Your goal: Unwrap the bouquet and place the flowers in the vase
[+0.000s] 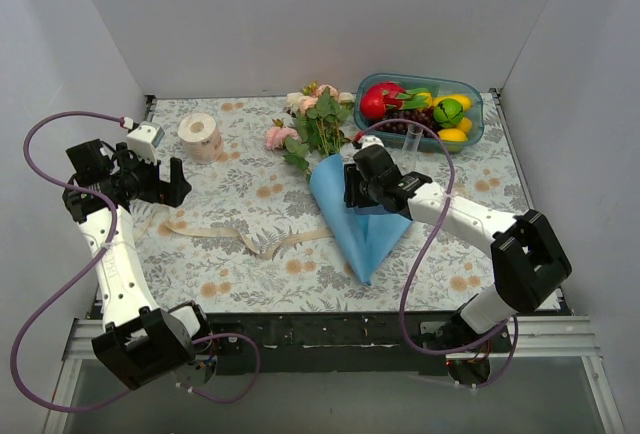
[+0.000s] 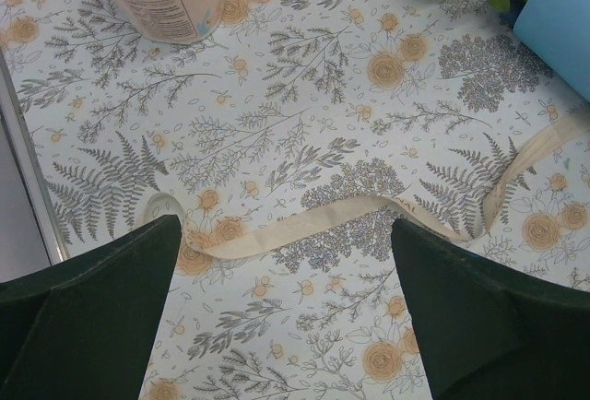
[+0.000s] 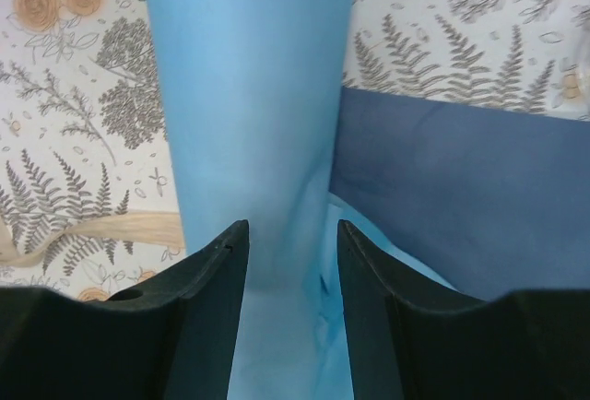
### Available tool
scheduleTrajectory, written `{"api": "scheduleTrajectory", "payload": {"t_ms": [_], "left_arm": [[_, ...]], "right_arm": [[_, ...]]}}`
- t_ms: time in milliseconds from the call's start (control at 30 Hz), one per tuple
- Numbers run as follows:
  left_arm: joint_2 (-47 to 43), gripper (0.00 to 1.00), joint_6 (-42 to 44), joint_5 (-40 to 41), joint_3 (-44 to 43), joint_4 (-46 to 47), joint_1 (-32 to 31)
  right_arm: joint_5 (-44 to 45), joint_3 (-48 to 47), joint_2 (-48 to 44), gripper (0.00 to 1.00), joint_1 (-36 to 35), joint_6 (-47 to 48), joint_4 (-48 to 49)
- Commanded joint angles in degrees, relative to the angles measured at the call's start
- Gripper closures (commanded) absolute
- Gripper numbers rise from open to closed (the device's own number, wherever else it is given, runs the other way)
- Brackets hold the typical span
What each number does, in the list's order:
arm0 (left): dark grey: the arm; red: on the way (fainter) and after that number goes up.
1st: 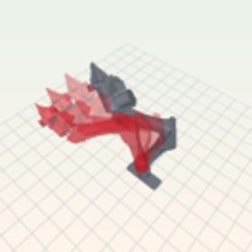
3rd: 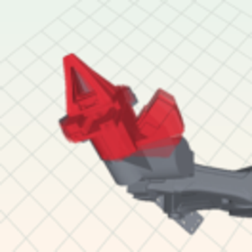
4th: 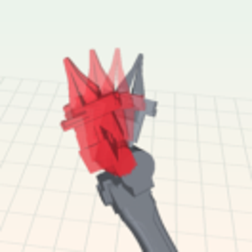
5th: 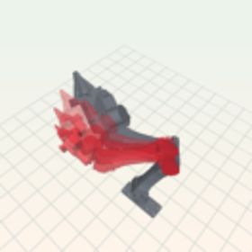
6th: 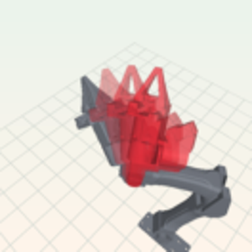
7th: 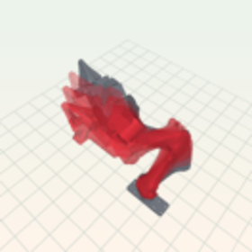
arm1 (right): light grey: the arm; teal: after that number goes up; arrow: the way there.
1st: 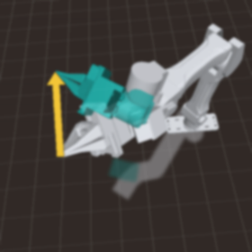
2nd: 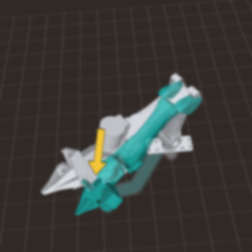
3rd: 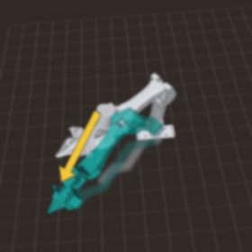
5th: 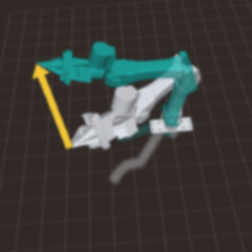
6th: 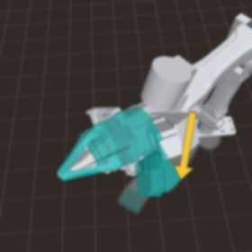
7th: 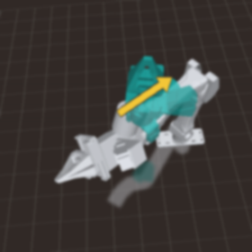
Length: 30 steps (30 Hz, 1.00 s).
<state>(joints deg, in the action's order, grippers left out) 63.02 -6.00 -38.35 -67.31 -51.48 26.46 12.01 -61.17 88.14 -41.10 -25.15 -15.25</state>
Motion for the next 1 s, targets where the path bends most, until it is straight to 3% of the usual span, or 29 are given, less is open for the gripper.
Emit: {"api": "scheduleTrajectory", "payload": {"t_ms": [0, 133, 300, 600, 733, 967], "left_arm": [[-0.36, 0.02, 0.46, -0.32, -1.77, -0.90, 0.00], [-0.36, 0.02, 1.16, 0.29, -2.21, -1.25, 0.00], [-0.18, 0.02, 1.43, 0.73, -2.74, -1.25, 0.00], [-0.27, 0.02, 1.17, 0.91, -2.04, -0.55, 0.00], [-0.53, 0.02, 0.90, 1.35, -1.16, 0.15, 0.00], [-0.18, 0.02, -0.24, 0.64, -1.16, 0.68, 0.00]], "right_arm": [[-3.22, 3.68, 0.19, 0.49, -1.62, -5.35, 4.87], [-8.30, 6.50, 1.51, 0.48, -1.44, -5.70, 8.92], [-7.97, 3.43, 5.37, 0.49, -4.86, -4.04, 9.10], [3.28, -6.33, 14.07, 0.50, -16.90, 0.62, 1.63], [12.82, -13.42, 18.46, 0.50, -23.39, 3.52, -3.28], [19.46, -20.31, 23.66, 0.50, -27.28, 7.22, -10.33]]}}
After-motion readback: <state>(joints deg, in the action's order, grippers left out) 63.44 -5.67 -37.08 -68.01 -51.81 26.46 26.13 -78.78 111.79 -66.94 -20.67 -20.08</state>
